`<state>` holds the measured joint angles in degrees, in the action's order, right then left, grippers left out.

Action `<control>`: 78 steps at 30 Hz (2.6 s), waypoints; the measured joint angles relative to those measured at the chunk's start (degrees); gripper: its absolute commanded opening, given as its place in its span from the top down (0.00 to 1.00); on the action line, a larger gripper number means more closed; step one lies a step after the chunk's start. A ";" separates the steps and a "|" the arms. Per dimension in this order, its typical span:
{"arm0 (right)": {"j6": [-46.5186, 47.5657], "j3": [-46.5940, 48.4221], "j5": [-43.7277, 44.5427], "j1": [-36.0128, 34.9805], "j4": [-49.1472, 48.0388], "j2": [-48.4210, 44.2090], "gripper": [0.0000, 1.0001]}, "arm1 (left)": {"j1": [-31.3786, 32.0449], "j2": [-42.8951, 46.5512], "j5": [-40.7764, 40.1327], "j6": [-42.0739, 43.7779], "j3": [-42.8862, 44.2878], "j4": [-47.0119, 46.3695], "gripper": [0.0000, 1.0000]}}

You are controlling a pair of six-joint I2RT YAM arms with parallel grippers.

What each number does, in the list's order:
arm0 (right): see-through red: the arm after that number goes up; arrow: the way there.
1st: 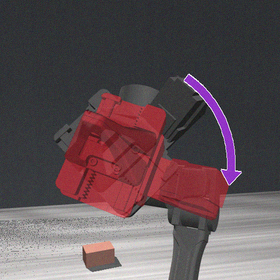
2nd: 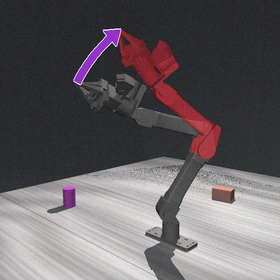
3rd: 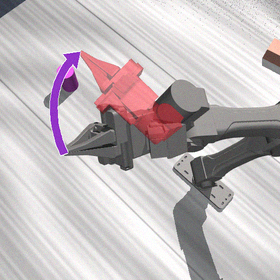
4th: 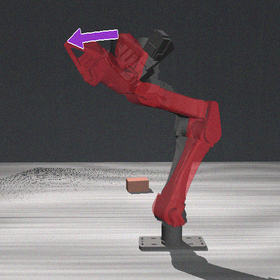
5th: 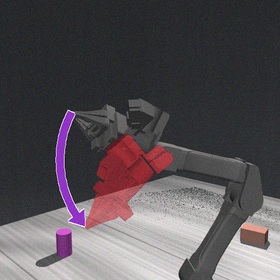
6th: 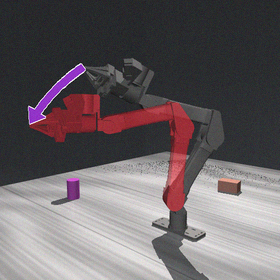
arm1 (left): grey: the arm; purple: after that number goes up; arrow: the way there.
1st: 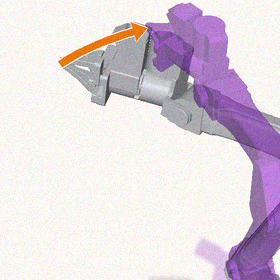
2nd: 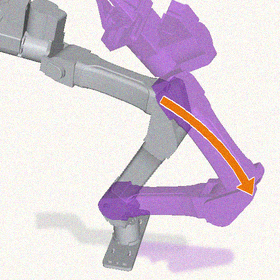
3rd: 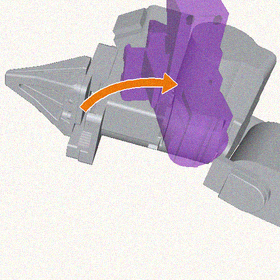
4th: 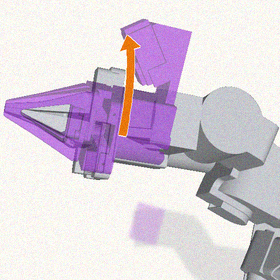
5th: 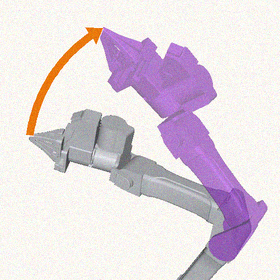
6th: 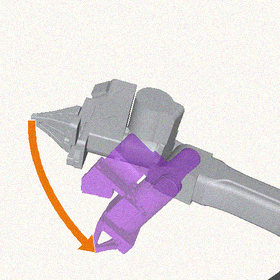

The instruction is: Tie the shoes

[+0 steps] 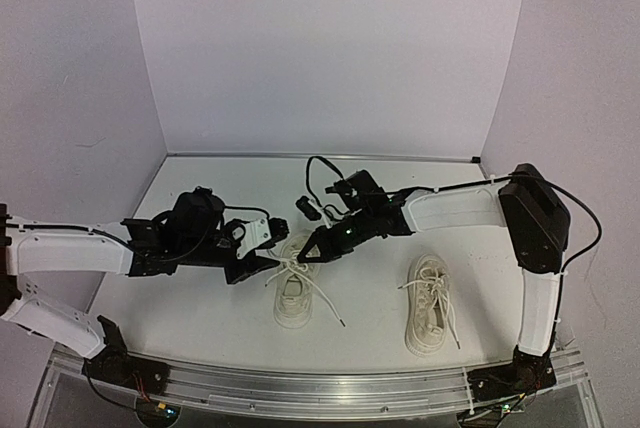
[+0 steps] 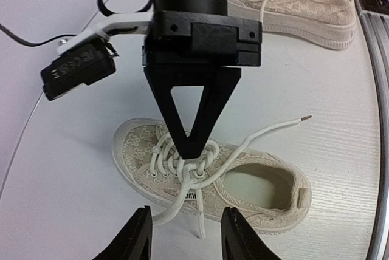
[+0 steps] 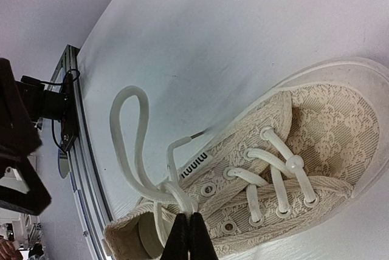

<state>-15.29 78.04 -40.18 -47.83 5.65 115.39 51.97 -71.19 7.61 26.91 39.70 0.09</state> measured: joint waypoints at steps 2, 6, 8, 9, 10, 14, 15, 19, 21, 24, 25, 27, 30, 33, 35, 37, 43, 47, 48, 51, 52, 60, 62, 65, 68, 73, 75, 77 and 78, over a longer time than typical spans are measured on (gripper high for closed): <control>-0.12 0.00 0.00 0.00 0.00 0.00 1.00 | 0.37 -2.72 0.24 3.17 1.78 1.38 0.66; -0.46 0.00 -0.04 0.00 -0.02 0.00 1.00 | 0.87 -6.86 0.44 8.95 5.20 3.45 0.72; -0.62 0.00 -0.04 0.00 -0.02 0.00 1.00 | 1.17 -8.62 0.40 11.03 6.80 4.47 0.75; -0.67 0.00 -0.06 0.00 0.00 0.00 1.00 | 1.31 -9.36 0.40 11.96 7.37 4.65 0.76; -0.72 0.00 -0.11 0.00 -0.02 0.00 1.00 | 1.44 -10.00 0.39 12.81 7.94 4.97 0.77; -0.86 0.02 -0.28 0.00 -0.02 0.00 1.00 | 1.77 -11.70 0.35 15.53 9.20 6.33 0.82; -0.89 0.04 -0.33 0.00 -0.02 0.00 1.00 | 1.87 -12.17 0.32 16.07 9.53 6.81 0.83; -1.07 0.07 -0.44 0.00 -0.02 0.00 1.00 | 2.11 -14.25 0.27 17.72 10.66 7.90 0.83; -1.09 0.07 -0.44 0.00 -0.02 0.00 1.00 | 2.15 -15.12 0.25 18.24 10.99 7.96 0.83; -1.09 0.07 -0.44 0.00 -0.02 0.00 1.00 | 2.15 -16.38 0.18 18.72 11.56 8.23 0.83; -1.09 0.07 -0.44 0.00 -0.02 0.00 1.00 | 2.15 -16.72 0.15 18.87 11.72 8.35 0.83; -1.09 0.07 -0.44 0.00 -0.02 0.00 1.00 | 2.15 -17.34 -0.03 19.23 11.96 8.49 0.82; -1.09 0.07 -0.44 0.00 -0.02 0.00 1.00 | 2.15 -18.24 -0.25 19.63 12.23 8.65 0.81; -1.09 0.07 -0.44 0.00 -0.02 0.00 1.00 | 2.15 -19.21 -0.47 19.83 12.70 8.97 0.81; -1.09 0.07 -0.45 0.00 -0.02 0.00 1.00 | 2.17 -19.84 -0.76 19.89 12.98 9.16 0.83; -1.09 0.07 -0.46 0.00 -0.02 0.00 1.00 | 2.26 -20.46 -1.06 19.97 13.34 9.50 0.87; -1.09 0.07 -0.52 0.00 -0.02 0.00 1.00 | 2.26 -20.84 -1.57 19.68 13.56 10.31 1.00; -1.17 0.07 -0.63 0.00 -0.02 0.00 1.00 | 2.26 -20.76 -1.69 18.10 13.54 10.03 1.00; -1.22 0.07 -0.65 0.00 -0.02 0.00 1.00 | 2.26 -20.64 -1.68 17.28 13.54 9.65 1.00; -1.32 0.07 -0.70 0.00 -0.04 0.00 1.00 | 2.26 -20.15 -1.73 15.06 13.40 8.06 1.00; -1.34 0.07 -0.75 0.00 -0.06 0.00 1.00 | 2.26 -19.96 -1.77 14.21 13.37 7.53 1.00; -1.71 0.07 -0.57 0.07 -0.15 0.00 1.00 | 2.26 -20.06 -2.88 8.93 12.30 4.22 1.00; -1.82 0.07 -0.53 0.07 -0.21 0.00 1.00 | 2.34 -20.07 -3.24 7.79 11.50 3.12 1.00; -2.06 0.07 -0.69 0.03 -0.45 0.00 1.00 | 2.35 -20.10 -3.77 6.29 10.19 1.18 1.00; -2.31 0.07 -0.84 0.00 -0.62 -0.02 1.00 | 2.35 -20.24 -4.31 4.43 9.13 -0.78 1.00; -2.99 -0.23 -1.33 0.02 -1.79 -0.14 1.00 | 2.35 -21.22 -5.45 0.80 8.14 -4.41 1.00; -3.28 -0.43 -1.37 0.11 -2.04 -0.28 1.00 | 2.35 -21.52 -5.59 -0.83 7.64 -6.06 1.00; -3.62 -0.60 -1.63 0.17 -2.39 -0.38 1.00 | 2.35 -21.79 -5.82 -2.35 6.87 -7.98 1.00; -3.90 -0.69 -1.77 0.18 -2.50 -0.39 1.00 | 2.35 -21.86 -5.87 -3.04 6.41 -8.90 1.00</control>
<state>-19.19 77.35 -41.96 -47.65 3.15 115.00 54.33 -93.05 1.74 23.87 46.11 -8.81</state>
